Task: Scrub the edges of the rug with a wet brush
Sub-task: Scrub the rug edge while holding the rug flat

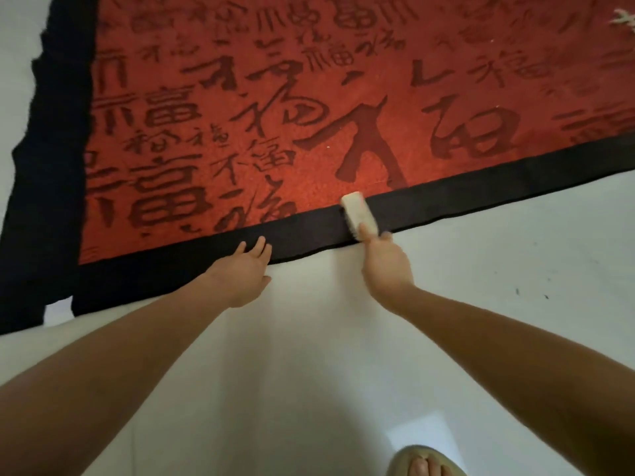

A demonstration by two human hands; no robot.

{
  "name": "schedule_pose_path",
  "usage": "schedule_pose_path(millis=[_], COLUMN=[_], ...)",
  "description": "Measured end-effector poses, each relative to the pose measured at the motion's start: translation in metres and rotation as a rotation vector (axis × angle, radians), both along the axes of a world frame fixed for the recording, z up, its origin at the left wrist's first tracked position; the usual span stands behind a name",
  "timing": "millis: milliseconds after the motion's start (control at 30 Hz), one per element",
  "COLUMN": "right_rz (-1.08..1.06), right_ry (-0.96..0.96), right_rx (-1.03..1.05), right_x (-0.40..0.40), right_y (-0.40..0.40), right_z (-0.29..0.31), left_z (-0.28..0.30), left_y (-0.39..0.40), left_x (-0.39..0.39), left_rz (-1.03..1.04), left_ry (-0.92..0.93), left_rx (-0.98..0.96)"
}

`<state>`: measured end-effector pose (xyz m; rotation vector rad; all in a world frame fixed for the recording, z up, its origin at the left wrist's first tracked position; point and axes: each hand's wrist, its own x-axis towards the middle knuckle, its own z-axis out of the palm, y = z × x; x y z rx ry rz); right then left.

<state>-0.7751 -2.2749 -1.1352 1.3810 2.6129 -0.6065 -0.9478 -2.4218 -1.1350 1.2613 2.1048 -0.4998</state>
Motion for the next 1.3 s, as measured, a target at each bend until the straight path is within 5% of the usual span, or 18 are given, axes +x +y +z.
schedule_pose_path(millis=[133,300,367,533,700,900,1067,1200,1300], right_rz=[0.430,-0.141,-0.091,0.416,0.036,0.656,0.025,0.356,0.634], right_ry=[0.038,-0.032,0.014,0.107,-0.067,0.054,-0.009,0.095,0.067], right_rx=[-0.135,0.100,0.062,-0.051,0.072,-0.078,-0.007,-0.213,-0.150], right_x=[-0.037,-0.027,-0.021,-0.051,-0.084,-0.115,-0.152,-0.157,-0.168], right_y=[-0.079,-0.015,-0.049,-0.125,-0.084,-0.189,-0.161,-0.277,-0.284], right_z=[0.002,-0.015,-0.017,-0.026,-0.014,-0.010,-0.010,-0.013,-0.021], left_z=[0.001,-0.001,-0.002,-0.008,-0.015,-0.020,-0.030,-0.032,-0.026], left_y=[-0.028,-0.065,-0.074,-0.093,-0.108,-0.162,-0.222,-0.241,-0.252], left_x=[-0.010,-0.016,-0.017,-0.023,-0.033,-0.083,-0.111,-0.104,-0.112], left_rz=[0.082,0.152,0.173,0.196,0.283,0.621,0.812,0.795,0.840], left_ry=[0.000,0.013,0.013,0.005,0.050,0.213,0.197,0.196,0.280], left_rx=[0.033,0.029,0.040,0.106,0.137,0.177,0.162,0.281,0.386])
